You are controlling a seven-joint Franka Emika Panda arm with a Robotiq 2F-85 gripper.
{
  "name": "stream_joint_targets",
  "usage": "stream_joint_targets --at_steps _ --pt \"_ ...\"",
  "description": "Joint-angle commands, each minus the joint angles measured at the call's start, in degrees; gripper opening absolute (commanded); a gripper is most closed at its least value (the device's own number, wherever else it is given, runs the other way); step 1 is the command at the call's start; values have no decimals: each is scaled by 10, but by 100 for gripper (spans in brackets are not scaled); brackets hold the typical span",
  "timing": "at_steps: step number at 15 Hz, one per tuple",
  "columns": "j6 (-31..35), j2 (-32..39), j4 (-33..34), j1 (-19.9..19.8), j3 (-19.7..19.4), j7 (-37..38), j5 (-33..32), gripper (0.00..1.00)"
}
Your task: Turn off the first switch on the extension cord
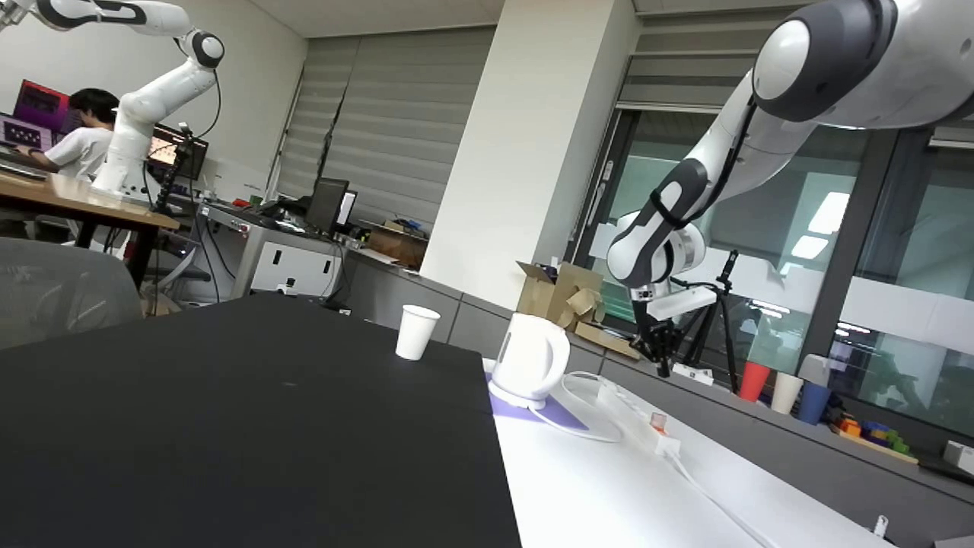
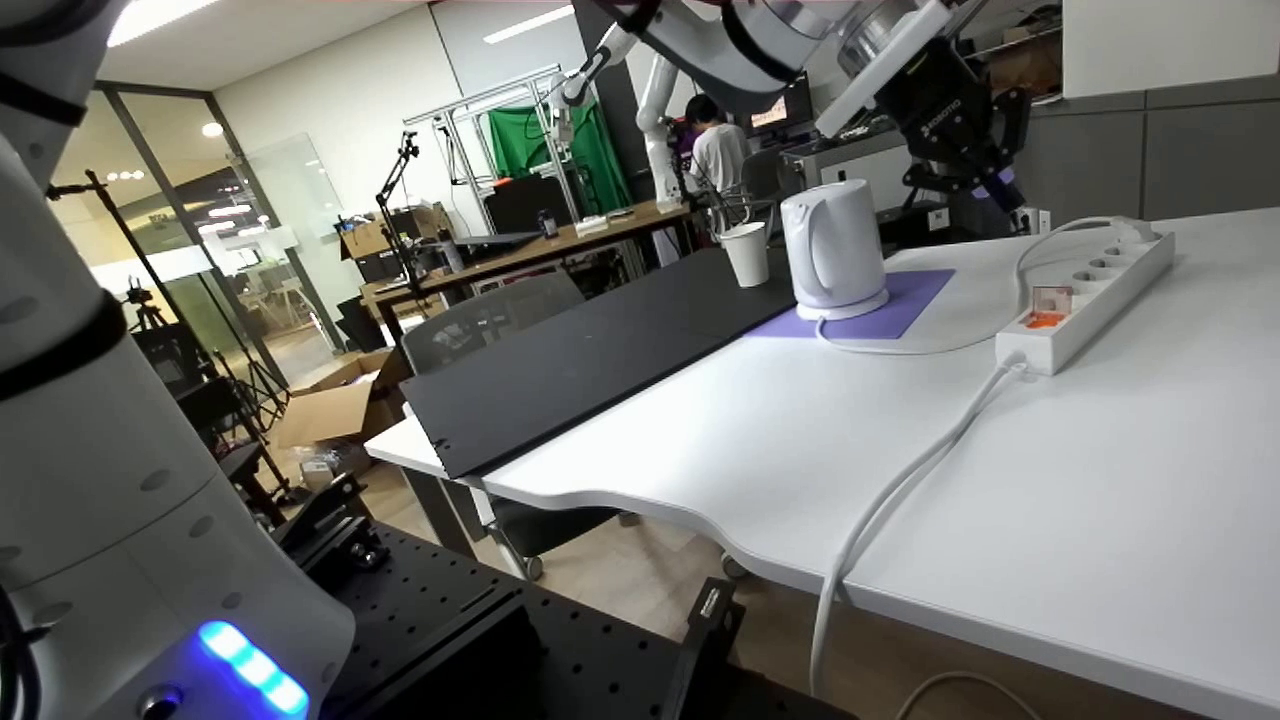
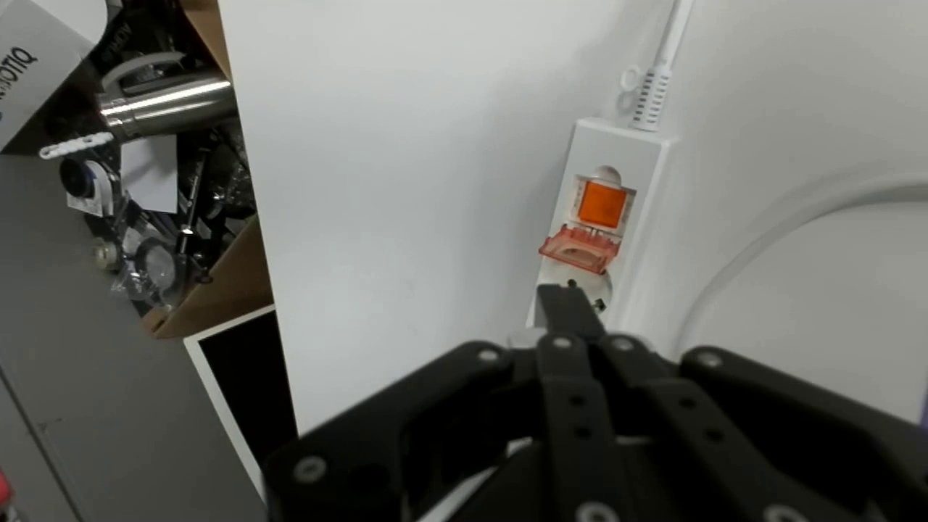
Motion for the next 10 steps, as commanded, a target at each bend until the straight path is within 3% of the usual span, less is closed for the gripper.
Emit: stream_joint_targets --at_steps 1,4,10 --pt "-74 -13 47 -46 68 -87 24 0" --pt "-172 -8 107 -86 117 -156 80 0" --pt "-289 11 209 -121 144 -190 121 0"
